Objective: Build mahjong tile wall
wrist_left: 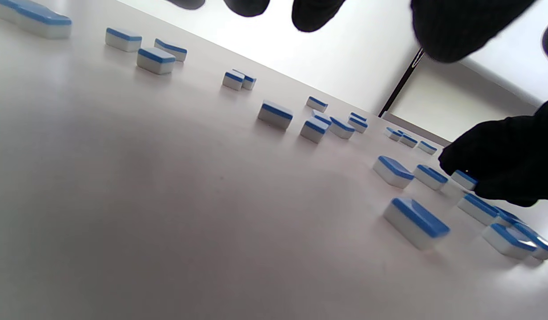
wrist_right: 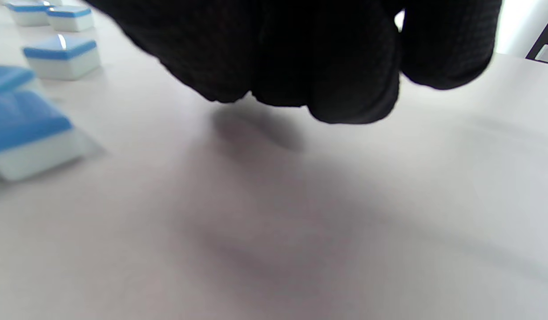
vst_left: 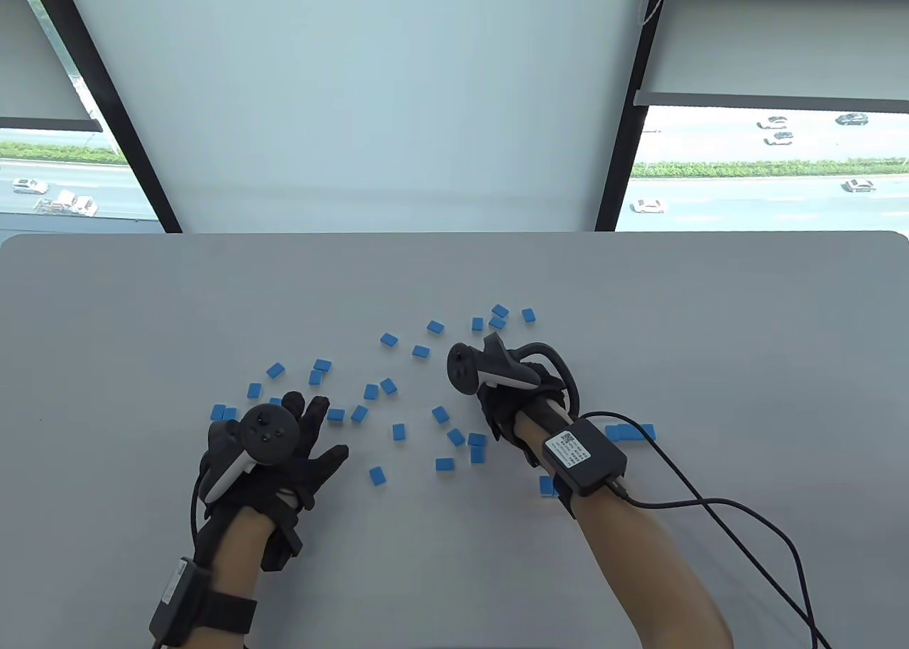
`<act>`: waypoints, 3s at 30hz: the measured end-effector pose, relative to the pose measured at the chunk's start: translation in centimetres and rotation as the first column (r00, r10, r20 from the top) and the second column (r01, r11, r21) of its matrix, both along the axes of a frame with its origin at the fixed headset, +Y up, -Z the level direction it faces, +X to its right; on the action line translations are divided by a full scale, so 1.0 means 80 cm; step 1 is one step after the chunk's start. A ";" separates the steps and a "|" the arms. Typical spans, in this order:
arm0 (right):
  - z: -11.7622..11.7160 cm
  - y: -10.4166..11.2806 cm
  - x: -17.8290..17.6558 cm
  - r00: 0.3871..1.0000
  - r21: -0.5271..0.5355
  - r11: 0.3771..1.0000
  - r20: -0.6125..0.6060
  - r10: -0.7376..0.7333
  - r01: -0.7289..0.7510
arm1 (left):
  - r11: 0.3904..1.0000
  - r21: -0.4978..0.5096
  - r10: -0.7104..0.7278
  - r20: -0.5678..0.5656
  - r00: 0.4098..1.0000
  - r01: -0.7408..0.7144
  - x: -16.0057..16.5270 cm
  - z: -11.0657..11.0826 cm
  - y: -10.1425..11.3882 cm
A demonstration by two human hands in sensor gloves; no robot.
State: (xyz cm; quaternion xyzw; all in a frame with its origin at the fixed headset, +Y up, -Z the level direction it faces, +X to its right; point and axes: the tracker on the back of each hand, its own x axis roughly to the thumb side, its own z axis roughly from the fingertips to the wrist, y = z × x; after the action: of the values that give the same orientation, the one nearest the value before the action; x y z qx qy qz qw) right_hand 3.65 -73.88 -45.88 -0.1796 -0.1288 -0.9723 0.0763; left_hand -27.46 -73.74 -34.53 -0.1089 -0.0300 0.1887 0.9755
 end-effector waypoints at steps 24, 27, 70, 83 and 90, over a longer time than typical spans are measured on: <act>0.102 0.081 0.248 0.927 0.409 0.894 0.232 -0.296 0.183 | 1.000 0.010 -0.009 -0.015 1.000 0.009 -0.002 0.000 0.001; 0.105 0.063 0.282 0.898 0.388 0.909 0.327 -0.294 0.156 | 1.000 0.007 -0.011 -0.018 1.000 0.011 -0.003 0.000 0.000; 0.091 -0.008 0.299 0.869 0.127 0.982 0.459 -0.185 0.142 | 1.000 0.011 -0.005 -0.017 1.000 0.005 -0.001 0.000 0.003; 0.005 0.073 0.169 0.933 0.195 0.977 0.329 -0.147 0.085 | 1.000 0.011 0.009 -0.029 1.000 -0.009 -0.008 0.000 0.004; -0.102 0.047 0.097 0.948 0.115 0.993 0.309 -0.071 0.037 | 1.000 0.007 0.014 -0.038 0.999 -0.014 -0.011 0.001 0.002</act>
State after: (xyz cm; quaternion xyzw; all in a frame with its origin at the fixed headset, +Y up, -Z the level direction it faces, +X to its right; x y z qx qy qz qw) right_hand 11.42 -70.09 -54.06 -0.0223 -0.0816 -0.9957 0.0378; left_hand -28.37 -73.55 -34.48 -0.1017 -0.0127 0.1976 0.9749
